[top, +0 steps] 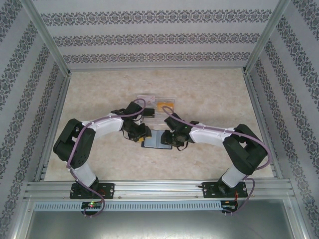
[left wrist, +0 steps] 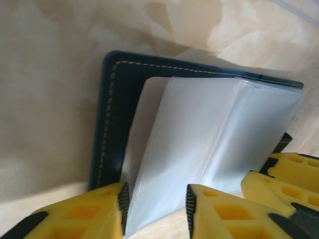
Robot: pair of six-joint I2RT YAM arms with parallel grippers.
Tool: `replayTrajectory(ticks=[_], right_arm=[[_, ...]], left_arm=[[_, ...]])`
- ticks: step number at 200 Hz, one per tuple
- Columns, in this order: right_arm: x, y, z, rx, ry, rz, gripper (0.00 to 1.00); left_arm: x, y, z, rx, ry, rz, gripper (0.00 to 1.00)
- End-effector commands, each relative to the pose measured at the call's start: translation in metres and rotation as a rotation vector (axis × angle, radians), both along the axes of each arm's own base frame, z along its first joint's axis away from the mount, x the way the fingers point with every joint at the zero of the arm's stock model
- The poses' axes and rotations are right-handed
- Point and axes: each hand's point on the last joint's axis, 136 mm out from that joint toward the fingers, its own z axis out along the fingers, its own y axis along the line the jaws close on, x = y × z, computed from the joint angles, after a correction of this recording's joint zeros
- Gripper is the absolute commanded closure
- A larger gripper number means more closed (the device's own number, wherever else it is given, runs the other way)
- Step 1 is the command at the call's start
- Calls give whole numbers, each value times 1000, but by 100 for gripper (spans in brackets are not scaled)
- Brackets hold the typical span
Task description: Take the credit cards out of the card holder
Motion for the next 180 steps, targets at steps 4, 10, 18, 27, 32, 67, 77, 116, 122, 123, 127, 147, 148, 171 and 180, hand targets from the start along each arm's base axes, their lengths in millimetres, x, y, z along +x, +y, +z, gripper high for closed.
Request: replayTrajectory(ticks=[4,10,18,27,32,67,77,116,122,123,127,147,148,171,180], right_arm=[[2,5,-4,11,13,16,63],[2,5,-4,13,15,17,64],[2,5,-6,12,17,18,65],[2,6,-6,15,20,20,65],[2,7,-6,17,22,19,66],[3,9,-7,26,24,23,69],[4,10,-6,27,23,26,69],[7,12,3,41,-7,31,73],[9,12,7,47,-19,31,73],[9,12,7,48,-20,31,73],[9,13,9,50,-26,32,73],[12,11,19,65,-59,25,75],[13,11,19,66,-60,24,74],[14,3,25,53,-77,1,74],[15,-2,25,43,-82,-9,74]], left_arm=[[6,-16,7,-60,-22,-17,68],[6,-17,7,-68,-20,-19,69],[6,-18,6,-73,-16,-22,71],[4,-19,5,-81,-10,-31,72],[4,-20,4,-85,-10,-42,74],[4,-27,6,-123,-11,-75,80],[4,-30,7,-140,-10,-79,83],[3,-32,7,-161,-9,-84,94],[2,-33,8,-163,-9,-86,96],[2,-32,7,-162,-8,-85,96],[1,-32,7,-161,-5,-86,97],[1,-31,9,-158,-10,-91,97],[1,-30,9,-157,-11,-91,97],[3,-21,15,-110,-33,-88,83],[3,-17,18,-92,-40,-88,75]])
